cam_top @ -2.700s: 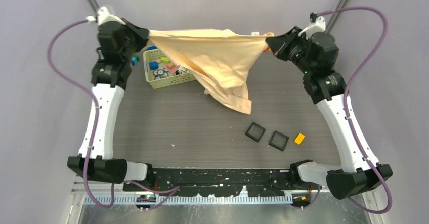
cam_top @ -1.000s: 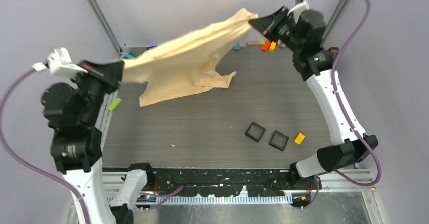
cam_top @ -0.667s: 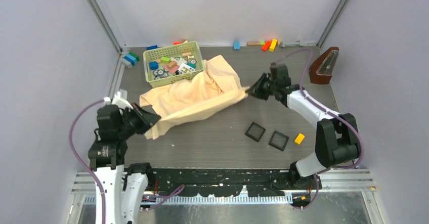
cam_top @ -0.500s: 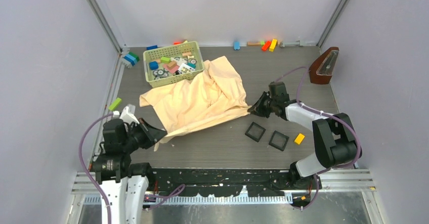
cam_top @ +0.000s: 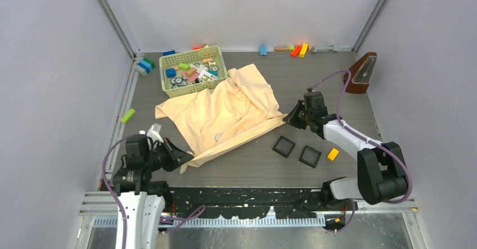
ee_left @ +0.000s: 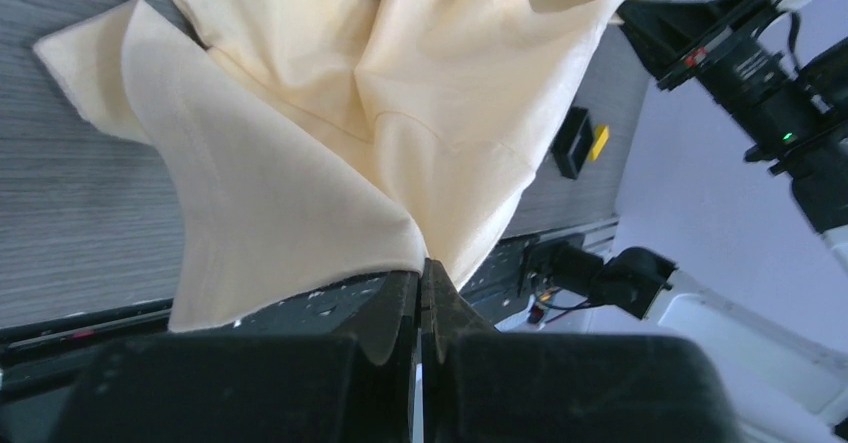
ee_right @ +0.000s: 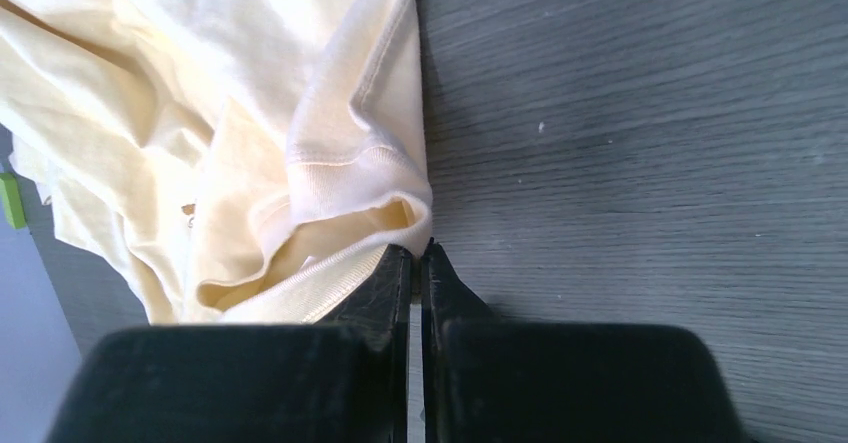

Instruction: Remove the brooch from the garment

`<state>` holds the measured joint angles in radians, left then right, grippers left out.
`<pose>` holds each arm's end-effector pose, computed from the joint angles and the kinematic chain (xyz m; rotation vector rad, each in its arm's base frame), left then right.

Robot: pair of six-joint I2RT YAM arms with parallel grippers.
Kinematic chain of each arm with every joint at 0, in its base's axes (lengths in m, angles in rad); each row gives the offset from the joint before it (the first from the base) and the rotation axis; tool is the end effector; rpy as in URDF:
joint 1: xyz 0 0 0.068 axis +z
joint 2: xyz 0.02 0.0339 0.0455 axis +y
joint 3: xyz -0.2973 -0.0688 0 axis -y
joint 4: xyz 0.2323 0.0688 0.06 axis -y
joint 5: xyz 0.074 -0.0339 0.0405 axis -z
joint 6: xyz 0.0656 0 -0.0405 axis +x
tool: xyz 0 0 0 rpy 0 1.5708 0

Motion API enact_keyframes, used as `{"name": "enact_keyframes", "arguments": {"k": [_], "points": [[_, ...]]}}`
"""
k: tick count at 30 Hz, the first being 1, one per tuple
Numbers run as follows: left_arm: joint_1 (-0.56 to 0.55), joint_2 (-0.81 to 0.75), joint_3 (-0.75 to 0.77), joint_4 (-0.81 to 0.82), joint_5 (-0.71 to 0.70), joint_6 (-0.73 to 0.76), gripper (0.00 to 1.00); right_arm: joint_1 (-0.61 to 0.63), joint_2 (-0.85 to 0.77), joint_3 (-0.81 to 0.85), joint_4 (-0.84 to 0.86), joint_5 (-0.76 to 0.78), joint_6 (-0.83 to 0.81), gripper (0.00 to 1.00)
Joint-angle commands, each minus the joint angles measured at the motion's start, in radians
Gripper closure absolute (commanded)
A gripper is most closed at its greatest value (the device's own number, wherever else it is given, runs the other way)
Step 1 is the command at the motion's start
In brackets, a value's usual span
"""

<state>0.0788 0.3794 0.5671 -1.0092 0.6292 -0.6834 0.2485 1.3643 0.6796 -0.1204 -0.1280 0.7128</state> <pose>0.0503 -0.0348 0.2329 -0.6111 2.3556 -1.0325 0.2629 0.0753 0.2038 0.5028 2.4022 0.5962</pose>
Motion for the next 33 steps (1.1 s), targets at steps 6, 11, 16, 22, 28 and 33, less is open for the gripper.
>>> {"name": "enact_keyframes", "arguments": {"k": [6,11,16,22,28,33], "points": [[-0.033,0.225,0.075,0.365,-0.109,-0.135,1.0,-0.012,-0.093,-0.107,0.239,0.089,-0.039,0.99],[-0.26,0.386,0.135,0.44,-0.285,-0.127,1.0,-0.012,-0.086,-0.142,0.28,0.108,-0.039,1.0],[-0.598,0.464,0.128,0.486,-0.482,-0.194,1.0,-0.011,-0.07,-0.142,0.274,0.16,-0.04,0.99],[-0.984,0.394,0.042,0.448,-0.759,-0.333,1.0,-0.011,-0.049,-0.142,0.264,0.203,-0.037,0.99],[-1.282,0.486,0.024,0.411,-0.818,-0.426,1.0,-0.011,-0.073,-0.145,0.219,0.327,-0.022,0.99],[-1.557,0.654,0.127,0.369,-1.006,-0.519,1.0,-0.012,-0.118,-0.164,0.208,0.364,-0.021,0.99]]}}
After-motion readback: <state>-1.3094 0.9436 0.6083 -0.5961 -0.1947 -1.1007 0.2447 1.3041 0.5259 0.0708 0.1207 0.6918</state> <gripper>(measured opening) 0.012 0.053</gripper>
